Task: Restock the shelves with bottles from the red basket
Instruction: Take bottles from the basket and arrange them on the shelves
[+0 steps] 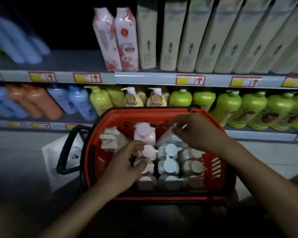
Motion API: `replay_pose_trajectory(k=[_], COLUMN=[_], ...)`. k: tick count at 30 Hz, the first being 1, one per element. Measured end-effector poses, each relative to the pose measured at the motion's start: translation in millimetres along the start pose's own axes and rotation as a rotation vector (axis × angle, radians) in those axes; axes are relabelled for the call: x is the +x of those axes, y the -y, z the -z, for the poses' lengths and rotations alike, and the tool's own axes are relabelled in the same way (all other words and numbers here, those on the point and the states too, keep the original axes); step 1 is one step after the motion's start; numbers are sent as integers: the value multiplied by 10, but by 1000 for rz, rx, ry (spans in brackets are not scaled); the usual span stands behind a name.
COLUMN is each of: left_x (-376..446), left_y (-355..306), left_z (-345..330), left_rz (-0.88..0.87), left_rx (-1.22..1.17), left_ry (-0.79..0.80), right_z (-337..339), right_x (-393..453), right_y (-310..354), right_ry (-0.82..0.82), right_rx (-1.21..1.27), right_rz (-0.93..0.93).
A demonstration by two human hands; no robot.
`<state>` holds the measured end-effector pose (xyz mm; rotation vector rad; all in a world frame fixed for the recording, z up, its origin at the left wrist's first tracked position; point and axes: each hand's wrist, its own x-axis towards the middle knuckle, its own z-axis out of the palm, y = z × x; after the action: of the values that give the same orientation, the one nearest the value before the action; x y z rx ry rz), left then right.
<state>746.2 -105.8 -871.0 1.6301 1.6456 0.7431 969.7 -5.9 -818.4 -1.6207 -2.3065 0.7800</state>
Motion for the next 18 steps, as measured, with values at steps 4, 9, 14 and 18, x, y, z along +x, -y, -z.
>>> replay_pose_trajectory(k=[4,9,14,18], left_x=[124,346,776,1098], left_y=[-242,-157,-51,-9], left_z=[149,253,121,11], left_rz=[-25,-94,-149,-246], left_rx=[79,209,135,114], left_ry=[35,20,47,117], right_z=[222,105,102,18], right_x=[-49,222,664,819], right_y=[-289,-216,-369,-632], right_ry=[-64,65,86,261], right_rx=[53,-121,-277,-443], right_rz=[-100,-55,-113,-127])
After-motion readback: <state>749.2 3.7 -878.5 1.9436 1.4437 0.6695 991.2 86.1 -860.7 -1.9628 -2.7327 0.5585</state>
